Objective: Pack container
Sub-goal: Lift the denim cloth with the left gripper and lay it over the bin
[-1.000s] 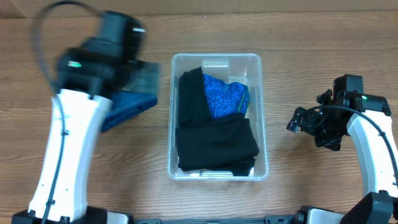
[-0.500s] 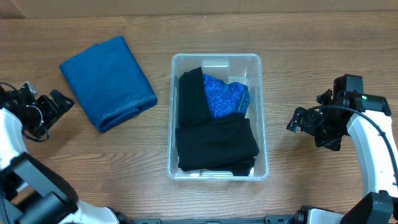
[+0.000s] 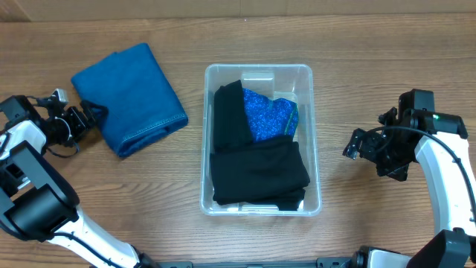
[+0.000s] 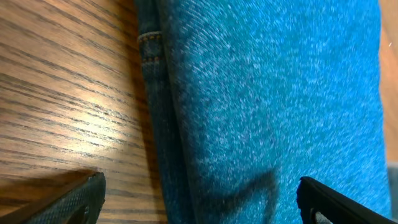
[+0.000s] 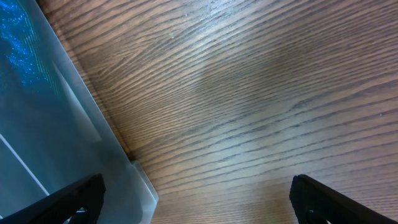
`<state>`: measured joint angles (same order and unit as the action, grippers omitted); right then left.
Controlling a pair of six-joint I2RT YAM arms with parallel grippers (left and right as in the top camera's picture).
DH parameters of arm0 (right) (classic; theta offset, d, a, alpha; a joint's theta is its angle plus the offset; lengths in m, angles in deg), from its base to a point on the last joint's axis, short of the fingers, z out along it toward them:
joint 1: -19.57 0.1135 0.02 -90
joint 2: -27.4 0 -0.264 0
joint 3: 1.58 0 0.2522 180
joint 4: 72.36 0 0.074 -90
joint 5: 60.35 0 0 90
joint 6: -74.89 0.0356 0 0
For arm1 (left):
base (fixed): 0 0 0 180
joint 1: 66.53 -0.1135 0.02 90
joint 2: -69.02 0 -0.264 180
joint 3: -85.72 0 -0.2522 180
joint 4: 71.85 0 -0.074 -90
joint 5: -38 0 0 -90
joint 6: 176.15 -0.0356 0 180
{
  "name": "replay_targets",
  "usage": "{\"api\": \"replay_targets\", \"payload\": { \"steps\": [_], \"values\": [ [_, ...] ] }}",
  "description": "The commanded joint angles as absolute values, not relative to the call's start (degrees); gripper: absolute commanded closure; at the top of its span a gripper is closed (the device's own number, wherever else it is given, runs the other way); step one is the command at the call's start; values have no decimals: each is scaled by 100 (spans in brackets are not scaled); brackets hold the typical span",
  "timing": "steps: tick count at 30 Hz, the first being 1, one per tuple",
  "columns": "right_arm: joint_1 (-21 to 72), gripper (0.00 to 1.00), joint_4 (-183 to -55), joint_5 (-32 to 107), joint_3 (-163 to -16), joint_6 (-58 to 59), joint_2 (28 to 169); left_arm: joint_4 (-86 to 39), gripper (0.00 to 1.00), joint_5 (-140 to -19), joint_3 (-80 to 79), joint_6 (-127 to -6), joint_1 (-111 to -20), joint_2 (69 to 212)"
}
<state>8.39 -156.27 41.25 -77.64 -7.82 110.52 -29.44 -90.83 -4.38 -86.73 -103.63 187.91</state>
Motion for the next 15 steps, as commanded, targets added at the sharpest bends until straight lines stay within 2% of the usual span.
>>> {"api": "replay_targets", "payload": {
  "steps": [1,4,9,10,12,13,15],
  "values": [
    [824,0,-15631,4127,-7845,-760,11045,-3480,0,-9258,-488,-6852,-9893,19390],
    [824,0,-15688,4125,-7845,-760,11045,-3694,0,-9263,-482,-6116,-9272,19397],
    [824,0,-15710,4125,-7845,-762,11045,-3735,1,-10052,-478,-6017,-9023,19395],
    [824,0,-15710,4125,-7845,-762,11045,-3735,11,-10314,-475,-6022,-9025,19395],
    [824,0,-15712,4125,-7845,-760,11045,-3733,45,-10631,-475,-6041,-9027,19395],
    [824,0,-15712,4127,-7845,-760,11045,-3733,53,-10755,-475,-6041,-9027,19395],
    [824,0,-15714,4127,-7845,-760,11045,-3733,59,-10911,-475,-6048,-9027,19395]
  ]
}}
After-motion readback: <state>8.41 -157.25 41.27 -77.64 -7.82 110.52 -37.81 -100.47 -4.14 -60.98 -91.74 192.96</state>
